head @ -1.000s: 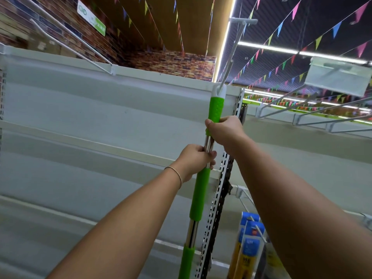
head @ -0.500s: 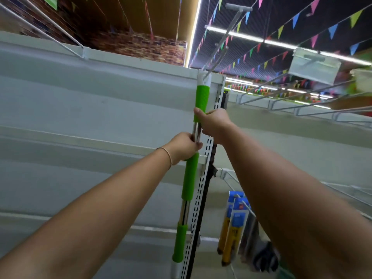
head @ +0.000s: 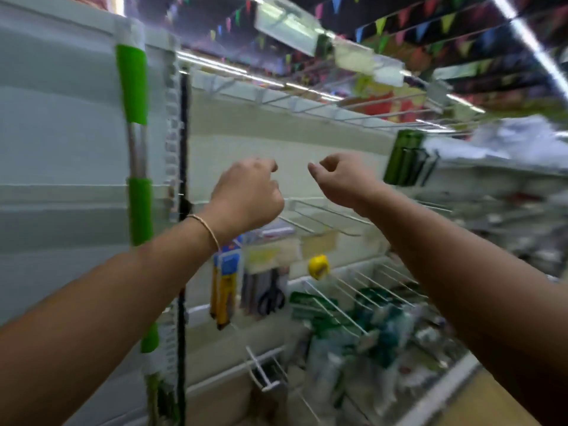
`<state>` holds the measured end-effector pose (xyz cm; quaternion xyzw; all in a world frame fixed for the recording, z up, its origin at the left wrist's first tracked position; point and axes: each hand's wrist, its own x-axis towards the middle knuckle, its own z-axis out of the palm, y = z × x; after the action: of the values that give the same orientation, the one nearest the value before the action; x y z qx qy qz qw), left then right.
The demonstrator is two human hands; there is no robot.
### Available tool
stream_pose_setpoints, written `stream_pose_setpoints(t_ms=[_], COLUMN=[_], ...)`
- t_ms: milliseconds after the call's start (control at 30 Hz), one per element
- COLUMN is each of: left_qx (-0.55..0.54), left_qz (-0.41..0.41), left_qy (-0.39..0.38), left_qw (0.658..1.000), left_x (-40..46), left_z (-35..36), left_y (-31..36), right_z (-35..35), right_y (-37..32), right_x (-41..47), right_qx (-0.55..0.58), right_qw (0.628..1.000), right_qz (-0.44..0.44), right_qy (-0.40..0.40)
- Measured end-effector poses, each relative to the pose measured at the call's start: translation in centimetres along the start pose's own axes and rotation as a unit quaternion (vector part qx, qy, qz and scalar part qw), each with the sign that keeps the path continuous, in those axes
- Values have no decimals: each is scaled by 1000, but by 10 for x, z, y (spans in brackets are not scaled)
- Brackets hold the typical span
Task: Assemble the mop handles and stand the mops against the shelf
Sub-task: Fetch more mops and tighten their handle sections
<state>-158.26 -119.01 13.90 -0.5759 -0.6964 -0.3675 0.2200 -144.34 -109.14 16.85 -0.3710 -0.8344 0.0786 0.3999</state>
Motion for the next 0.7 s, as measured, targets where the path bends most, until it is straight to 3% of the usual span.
stream_pose_setpoints(t_ms=[300,700], left_qx=[-100,-200], left_qz=[106,157], left_qy=[-74,-190], left_qw=[987,948], left_x=[32,43], left_z=[91,241], left_y=[183,389], right_z=[-139,-289], right_y=[160,375], right_x=[-50,-139], right_qx=[-141,-155], right_qw=[986,964], right_qz=[85,207], right_qy=[39,67])
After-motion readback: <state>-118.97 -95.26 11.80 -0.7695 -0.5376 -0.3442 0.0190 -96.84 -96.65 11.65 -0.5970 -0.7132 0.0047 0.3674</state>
